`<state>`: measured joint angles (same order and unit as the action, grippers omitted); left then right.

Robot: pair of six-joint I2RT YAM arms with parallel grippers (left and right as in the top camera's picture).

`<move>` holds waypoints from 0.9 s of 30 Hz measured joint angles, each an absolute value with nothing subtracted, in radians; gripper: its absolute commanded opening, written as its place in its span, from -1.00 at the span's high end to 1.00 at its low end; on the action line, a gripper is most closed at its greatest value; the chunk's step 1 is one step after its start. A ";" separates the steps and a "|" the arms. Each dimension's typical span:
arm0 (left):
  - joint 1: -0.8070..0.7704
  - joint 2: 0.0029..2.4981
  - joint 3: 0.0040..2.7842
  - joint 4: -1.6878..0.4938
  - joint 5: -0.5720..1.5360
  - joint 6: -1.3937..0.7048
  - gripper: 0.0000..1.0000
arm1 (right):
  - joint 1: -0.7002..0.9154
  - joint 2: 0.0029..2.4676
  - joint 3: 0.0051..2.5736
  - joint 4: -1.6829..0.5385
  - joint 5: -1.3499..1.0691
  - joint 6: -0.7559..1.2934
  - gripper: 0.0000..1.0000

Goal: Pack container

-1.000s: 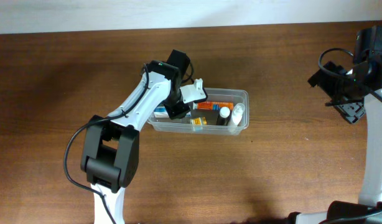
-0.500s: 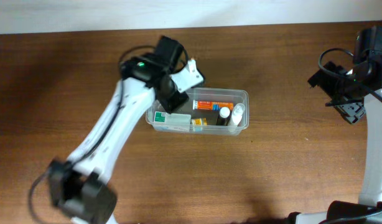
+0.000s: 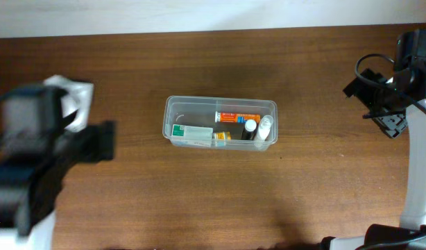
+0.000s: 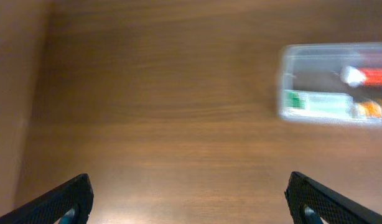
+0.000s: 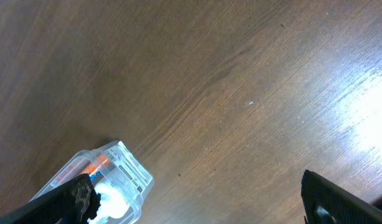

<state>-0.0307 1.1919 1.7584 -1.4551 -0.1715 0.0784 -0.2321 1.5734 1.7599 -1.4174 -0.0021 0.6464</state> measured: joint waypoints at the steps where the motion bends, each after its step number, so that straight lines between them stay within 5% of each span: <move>1: 0.004 1.152 1.758 -1.459 -0.173 0.067 -0.99 | -0.232 1.573 1.760 -1.418 -0.002 0.646 -0.97; 13: 0.104 0.747 1.665 -1.583 -0.193 -0.048 -0.99 | -0.233 1.573 1.760 -1.419 -0.002 0.647 -0.97; 20: 0.104 0.361 1.151 -1.142 -0.170 -0.091 -0.99 | -0.233 1.573 1.762 -1.418 -0.002 0.646 -0.97; 27: 0.104 0.325 0.723 -0.737 -0.065 -0.110 -0.99 | -0.233 1.573 1.762 -1.418 -0.002 0.647 -0.97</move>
